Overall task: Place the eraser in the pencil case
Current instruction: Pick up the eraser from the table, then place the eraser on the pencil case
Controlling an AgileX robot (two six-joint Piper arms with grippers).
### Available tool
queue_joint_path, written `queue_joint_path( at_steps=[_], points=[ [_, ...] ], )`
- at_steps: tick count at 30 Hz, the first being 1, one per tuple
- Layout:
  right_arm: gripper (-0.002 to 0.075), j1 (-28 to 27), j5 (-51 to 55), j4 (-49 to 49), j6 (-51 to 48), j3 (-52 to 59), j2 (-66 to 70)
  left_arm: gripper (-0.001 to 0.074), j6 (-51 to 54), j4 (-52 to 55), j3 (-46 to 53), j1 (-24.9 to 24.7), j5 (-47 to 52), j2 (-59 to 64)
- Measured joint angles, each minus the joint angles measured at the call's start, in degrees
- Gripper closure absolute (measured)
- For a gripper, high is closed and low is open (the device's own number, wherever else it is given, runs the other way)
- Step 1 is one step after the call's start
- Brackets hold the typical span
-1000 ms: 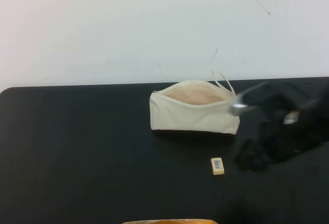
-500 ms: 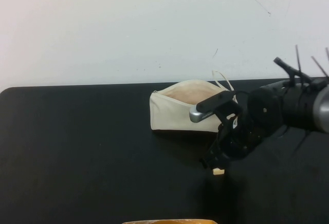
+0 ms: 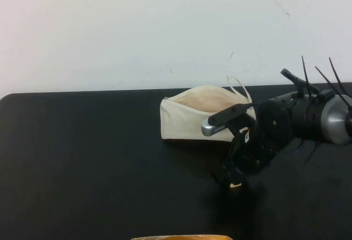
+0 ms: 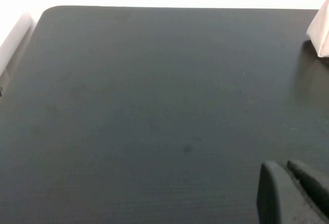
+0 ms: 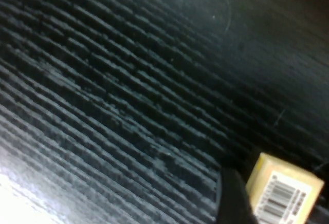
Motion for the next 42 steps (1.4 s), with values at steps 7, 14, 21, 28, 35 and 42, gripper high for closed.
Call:
queue_joint_path(
  at_steps=[7,14,21,28,35,42],
  points=[
    [0.0524,0.00,5.04,-0.26,-0.56,-1.42,0.13,0.0736,0.00,0.00,0.00,0.00,0.00,0.00],
    [0.0524,0.13,19.87,1.26,-5.84,-9.12,-1.42,0.0736,0.00,0.00,0.00,0.00,0.00,0.00],
    [0.0524,1.18,18.71,1.28,-10.22,-23.26,-6.90,0.0736,0.00,0.00,0.00,0.00,0.00,0.00],
    [0.0524,0.82,8.21,-4.13,-10.84,-28.17,-3.14,0.0736,0.00,0.00,0.00,0.00,0.00,0.00],
    [0.0398,0.05,4.99,-5.16,-5.36,-28.06,3.67,0.0736,0.00,0.00,0.00,0.00,0.00,0.00],
    [0.0260,0.05,13.60,-5.16,-3.97,-32.34,3.86,0.0736,0.00,0.00,0.00,0.00,0.00,0.00]
  ],
)
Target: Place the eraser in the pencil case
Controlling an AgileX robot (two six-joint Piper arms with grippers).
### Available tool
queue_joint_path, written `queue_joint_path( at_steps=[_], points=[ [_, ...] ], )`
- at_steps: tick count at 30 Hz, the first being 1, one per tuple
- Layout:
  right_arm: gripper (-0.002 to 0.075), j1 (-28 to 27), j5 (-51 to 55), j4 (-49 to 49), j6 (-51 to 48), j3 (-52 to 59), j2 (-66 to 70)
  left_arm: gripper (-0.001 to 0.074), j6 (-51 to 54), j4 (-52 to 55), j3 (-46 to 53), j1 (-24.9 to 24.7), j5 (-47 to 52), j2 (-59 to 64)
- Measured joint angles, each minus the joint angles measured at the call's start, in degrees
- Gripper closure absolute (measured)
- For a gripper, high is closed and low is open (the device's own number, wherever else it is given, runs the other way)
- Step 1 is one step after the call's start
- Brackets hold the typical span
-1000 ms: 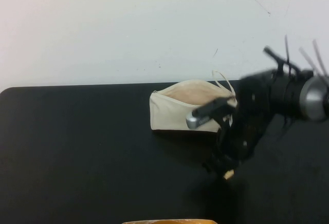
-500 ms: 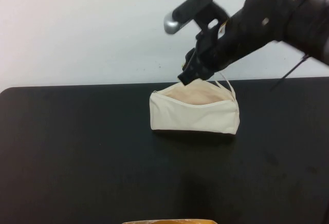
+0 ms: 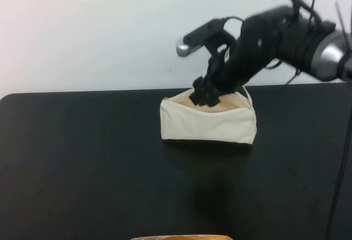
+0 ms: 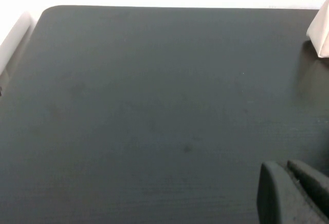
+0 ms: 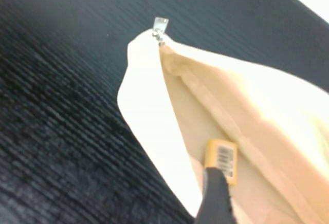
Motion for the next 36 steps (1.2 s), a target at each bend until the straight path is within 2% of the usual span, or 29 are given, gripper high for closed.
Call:
queue_joint_path(
  at_steps=[3,5,9,12,21,29,33,36],
  points=[
    [0.0286,0.00,7.77,-0.09,0.10,-5.57,-0.72,0.0736,0.00,0.00,0.00,0.00,0.00,0.00],
    [0.0351,0.00,13.61,-0.62,-0.11,-9.85,-1.78,0.0736,0.00,0.00,0.00,0.00,0.00,0.00],
    [0.0595,0.00,24.91,-1.43,-3.06,-18.33,-5.23,0.0736,0.00,0.00,0.00,0.00,0.00,0.00],
    [0.0689,0.00,26.10,-1.11,-3.41,-21.69,-8.74,0.0736,0.00,-0.04,0.00,0.00,0.00,0.00],
    [0.0723,0.00,26.10,2.58,-1.78,-22.79,-15.04,0.0736,0.00,-0.04,0.00,0.00,0.00,0.00],
    [0.0725,0.13,26.10,-3.21,-3.58,-22.56,-14.96,0.0736,0.00,-0.04,0.00,0.00,0.00,0.00],
    [0.0725,2.11,26.10,-3.71,-4.36,-19.08,-18.21,0.0736,0.00,-0.04,0.00,0.00,0.00,0.00],
    [0.0725,3.53,20.67,-2.52,-4.36,-13.20,-23.72,0.0736,0.00,-0.04,0.00,0.00,0.00,0.00]
  ],
)
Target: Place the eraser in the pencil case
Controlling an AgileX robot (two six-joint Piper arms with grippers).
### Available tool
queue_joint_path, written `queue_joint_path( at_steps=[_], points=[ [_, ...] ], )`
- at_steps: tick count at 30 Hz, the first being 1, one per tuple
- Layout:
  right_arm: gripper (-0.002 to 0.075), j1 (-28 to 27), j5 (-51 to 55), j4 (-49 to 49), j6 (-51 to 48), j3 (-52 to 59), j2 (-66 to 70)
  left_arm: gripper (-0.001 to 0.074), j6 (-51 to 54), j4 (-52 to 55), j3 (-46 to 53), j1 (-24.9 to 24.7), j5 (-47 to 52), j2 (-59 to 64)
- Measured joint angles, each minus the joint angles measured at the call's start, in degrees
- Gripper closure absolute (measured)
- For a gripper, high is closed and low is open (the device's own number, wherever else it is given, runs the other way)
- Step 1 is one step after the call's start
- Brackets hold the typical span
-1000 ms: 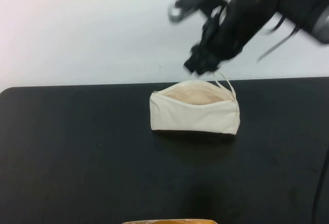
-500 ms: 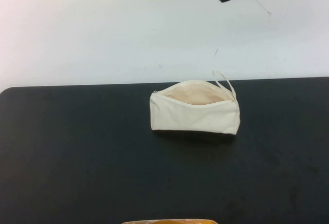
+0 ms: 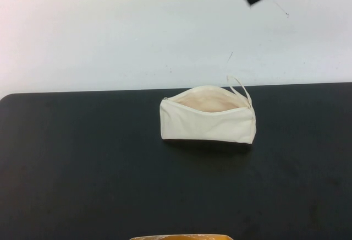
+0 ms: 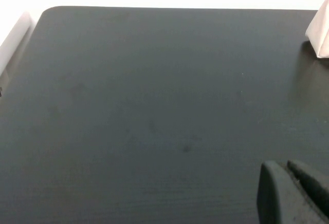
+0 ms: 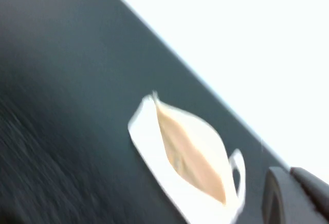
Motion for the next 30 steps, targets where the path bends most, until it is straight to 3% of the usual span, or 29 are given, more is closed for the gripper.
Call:
queue_joint_path(
  at_steps=[5,10,17,26,30],
  points=[
    [0.0726,0.42,-18.46,2.20,0.00,16.92,-14.68,0.0736,0.00,0.00,0.00,0.00,0.00,0.00],
    [0.0726,-1.88,-30.05,2.44,0.00,39.43,-29.97,0.0736,0.00,0.00,0.00,0.00,0.00,0.00],
    [0.0726,-14.37,-36.07,3.42,-0.94,69.94,-54.32,0.0736,0.00,0.00,0.00,0.00,0.00,0.00],
    [0.0726,-32.50,-55.10,3.42,-10.73,106.38,-85.19,0.0736,0.00,0.00,0.00,0.00,0.00,0.00],
    [0.0726,-36.96,-56.55,3.46,-10.99,115.10,-93.50,0.0736,0.00,0.00,0.00,0.00,0.00,0.00]
  ],
)
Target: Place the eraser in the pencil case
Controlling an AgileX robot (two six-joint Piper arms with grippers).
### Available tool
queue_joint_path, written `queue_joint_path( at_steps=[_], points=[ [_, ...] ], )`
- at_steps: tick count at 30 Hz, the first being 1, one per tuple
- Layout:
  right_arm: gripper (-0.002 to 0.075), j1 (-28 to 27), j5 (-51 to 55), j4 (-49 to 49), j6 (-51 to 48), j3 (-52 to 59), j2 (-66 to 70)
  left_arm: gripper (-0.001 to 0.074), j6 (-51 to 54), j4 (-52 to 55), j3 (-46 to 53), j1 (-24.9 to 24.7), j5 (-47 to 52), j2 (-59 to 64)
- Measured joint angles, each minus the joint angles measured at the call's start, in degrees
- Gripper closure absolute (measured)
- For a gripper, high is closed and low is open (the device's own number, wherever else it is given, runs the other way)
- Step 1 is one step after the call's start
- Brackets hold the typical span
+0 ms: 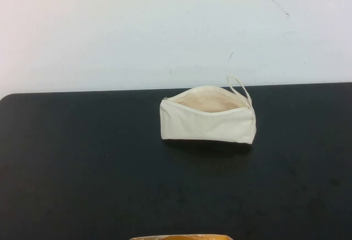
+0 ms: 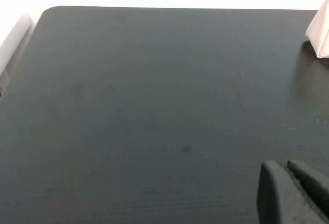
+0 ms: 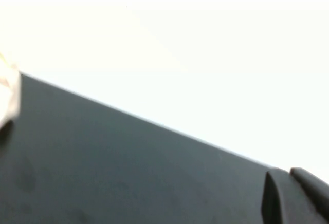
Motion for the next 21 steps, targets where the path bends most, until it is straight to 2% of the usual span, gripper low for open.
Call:
queue_joint_path(
  at_steps=[5,14,17,21],
  points=[
    [0.0726,-3.20,0.29,0.00,-2.54,7.26,-3.93,0.0736,0.00,0.00,0.00,0.00,0.00,0.00],
    [0.0726,-4.06,10.47,1.71,-2.60,8.01,-3.90,0.0736,0.00,0.00,0.00,0.00,0.00,0.00],
    [0.0726,-4.06,11.20,2.45,0.94,8.01,-3.90,0.0736,0.00,0.00,0.00,0.00,0.00,0.00],
    [0.0726,-4.06,11.58,-0.55,11.99,8.01,-3.90,0.0736,0.00,0.00,0.00,0.00,0.00,0.00]
  ],
)
